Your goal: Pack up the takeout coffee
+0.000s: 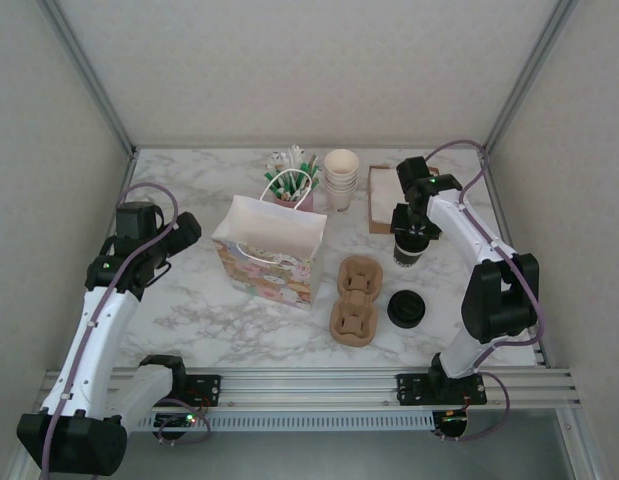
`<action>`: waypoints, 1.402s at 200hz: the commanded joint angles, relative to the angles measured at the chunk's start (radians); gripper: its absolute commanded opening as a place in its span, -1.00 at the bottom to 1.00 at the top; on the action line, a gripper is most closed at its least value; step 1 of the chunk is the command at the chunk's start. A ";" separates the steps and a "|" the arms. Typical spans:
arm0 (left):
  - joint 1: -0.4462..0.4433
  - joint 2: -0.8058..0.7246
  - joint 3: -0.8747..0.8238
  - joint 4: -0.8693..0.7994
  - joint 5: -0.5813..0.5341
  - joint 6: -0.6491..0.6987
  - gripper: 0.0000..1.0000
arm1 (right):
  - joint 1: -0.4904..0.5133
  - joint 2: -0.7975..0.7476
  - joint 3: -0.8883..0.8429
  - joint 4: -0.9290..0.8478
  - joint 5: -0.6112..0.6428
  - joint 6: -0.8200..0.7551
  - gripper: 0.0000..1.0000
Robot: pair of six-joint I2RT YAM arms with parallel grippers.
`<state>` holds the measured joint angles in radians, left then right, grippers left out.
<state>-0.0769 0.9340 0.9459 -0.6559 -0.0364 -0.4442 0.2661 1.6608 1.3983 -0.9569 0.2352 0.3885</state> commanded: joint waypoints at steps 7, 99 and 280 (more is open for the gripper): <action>-0.003 -0.008 -0.015 -0.024 -0.020 0.014 0.91 | -0.002 0.010 -0.033 -0.014 -0.005 0.013 0.26; -0.003 -0.009 -0.015 -0.024 -0.023 0.015 0.91 | -0.001 0.011 0.042 -0.094 -0.007 0.031 0.26; -0.004 -0.005 -0.014 -0.024 -0.028 0.014 0.91 | -0.005 0.056 -0.014 -0.042 0.035 0.039 0.28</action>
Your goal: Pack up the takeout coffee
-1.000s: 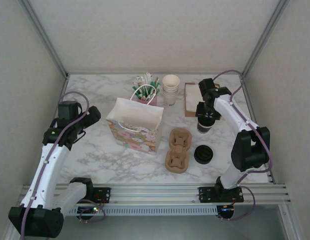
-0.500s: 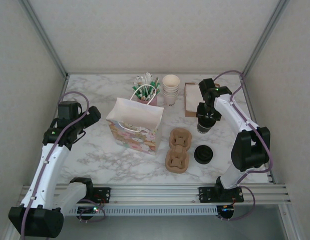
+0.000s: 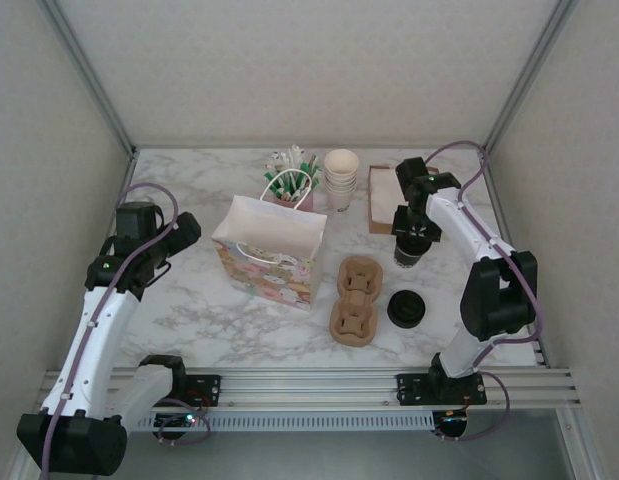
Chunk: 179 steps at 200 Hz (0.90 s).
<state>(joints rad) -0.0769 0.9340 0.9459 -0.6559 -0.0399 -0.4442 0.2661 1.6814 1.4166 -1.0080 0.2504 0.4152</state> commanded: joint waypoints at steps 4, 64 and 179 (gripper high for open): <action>-0.004 -0.006 -0.015 -0.024 -0.025 0.014 0.91 | -0.005 0.037 -0.037 0.014 0.018 0.012 0.29; -0.004 -0.008 -0.015 -0.024 -0.026 0.014 0.91 | -0.028 0.049 -0.119 0.060 -0.014 0.020 0.28; -0.003 -0.009 -0.014 -0.024 -0.025 0.015 0.91 | -0.031 0.047 -0.283 0.160 -0.125 0.117 0.24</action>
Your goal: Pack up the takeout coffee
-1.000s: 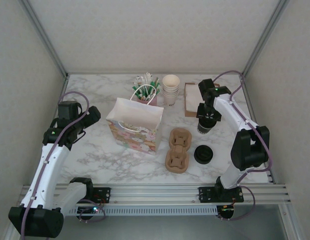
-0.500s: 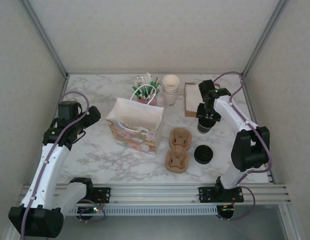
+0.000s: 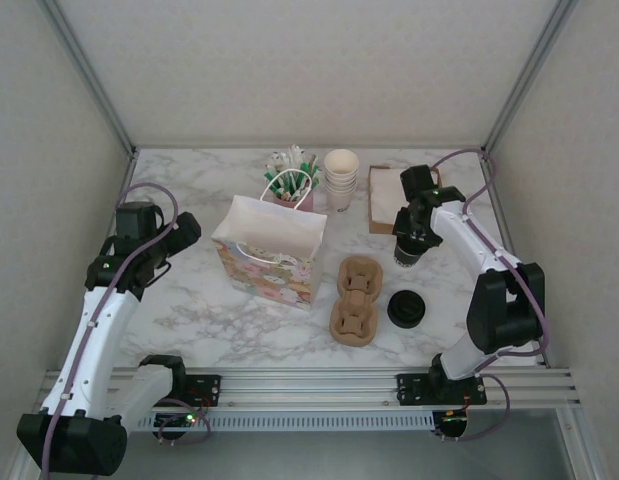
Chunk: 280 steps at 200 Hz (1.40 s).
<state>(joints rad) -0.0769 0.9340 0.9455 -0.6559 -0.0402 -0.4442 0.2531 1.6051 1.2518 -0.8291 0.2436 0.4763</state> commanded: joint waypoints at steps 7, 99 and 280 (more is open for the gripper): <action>-0.004 -0.010 -0.014 -0.024 -0.025 0.014 0.91 | -0.017 0.124 -0.115 -0.022 -0.124 0.060 0.25; -0.004 -0.012 -0.012 -0.024 -0.021 0.013 0.91 | -0.012 0.044 0.047 -0.125 -0.121 0.055 0.40; -0.004 -0.013 -0.011 -0.028 -0.023 0.015 0.91 | 0.000 0.112 0.219 -0.250 -0.032 0.083 0.43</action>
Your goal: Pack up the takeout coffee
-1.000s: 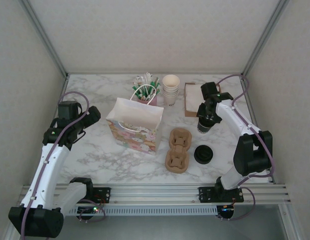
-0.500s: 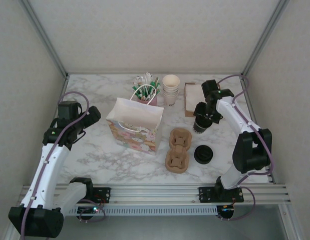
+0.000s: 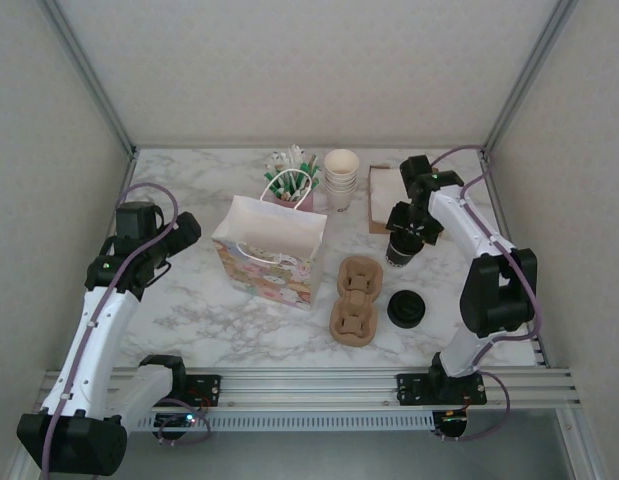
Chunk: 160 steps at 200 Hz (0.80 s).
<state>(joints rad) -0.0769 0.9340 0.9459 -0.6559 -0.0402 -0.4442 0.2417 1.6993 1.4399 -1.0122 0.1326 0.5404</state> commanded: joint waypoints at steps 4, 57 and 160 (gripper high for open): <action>-0.004 -0.014 -0.011 -0.027 -0.023 0.016 0.91 | 0.013 0.017 0.030 -0.069 0.082 0.022 0.43; -0.003 -0.012 -0.013 -0.028 -0.024 0.014 0.91 | 0.015 -0.008 0.029 -0.047 0.039 0.049 0.94; -0.004 -0.013 -0.013 -0.025 -0.022 0.015 0.91 | 0.017 -0.138 0.038 0.054 -0.027 -0.187 0.97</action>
<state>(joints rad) -0.0769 0.9340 0.9459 -0.6559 -0.0402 -0.4442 0.2497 1.6478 1.4448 -1.0050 0.1333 0.5064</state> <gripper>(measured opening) 0.955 0.987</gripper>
